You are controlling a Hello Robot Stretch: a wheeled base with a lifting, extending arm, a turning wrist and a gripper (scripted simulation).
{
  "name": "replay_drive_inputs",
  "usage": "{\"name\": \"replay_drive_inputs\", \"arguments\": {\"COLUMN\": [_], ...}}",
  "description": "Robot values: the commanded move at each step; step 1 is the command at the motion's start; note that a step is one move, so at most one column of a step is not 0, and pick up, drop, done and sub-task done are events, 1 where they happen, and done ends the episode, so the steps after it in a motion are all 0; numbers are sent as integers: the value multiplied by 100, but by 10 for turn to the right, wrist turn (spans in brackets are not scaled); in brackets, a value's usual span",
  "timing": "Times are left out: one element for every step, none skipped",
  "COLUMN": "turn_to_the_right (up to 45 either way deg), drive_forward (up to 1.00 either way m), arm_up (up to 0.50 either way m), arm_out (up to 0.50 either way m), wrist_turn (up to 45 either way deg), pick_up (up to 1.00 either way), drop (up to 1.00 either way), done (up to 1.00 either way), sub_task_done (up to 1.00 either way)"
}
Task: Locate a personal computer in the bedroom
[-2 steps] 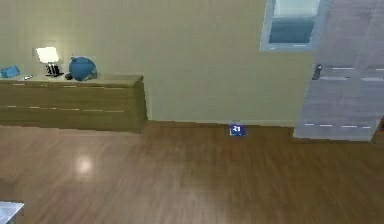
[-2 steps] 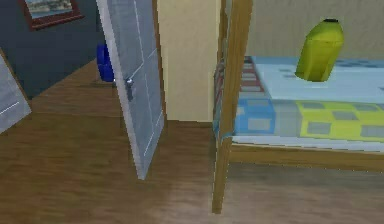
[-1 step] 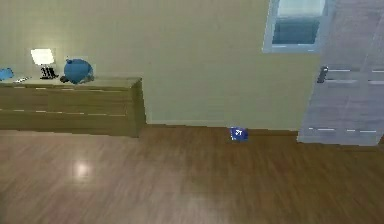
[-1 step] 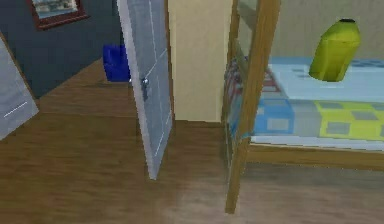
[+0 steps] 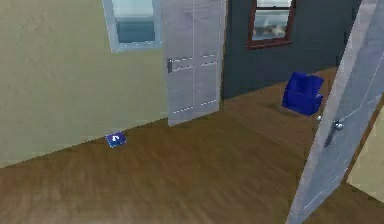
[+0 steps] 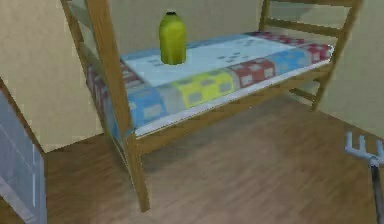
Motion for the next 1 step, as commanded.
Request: {"name": "replay_drive_inputs", "arguments": {"turn_to_the_right": [0], "drive_forward": [100], "arm_up": [0], "arm_out": [0], "wrist_turn": [0], "pick_up": [0], "drop": [0], "done": [0], "sub_task_done": [0]}}
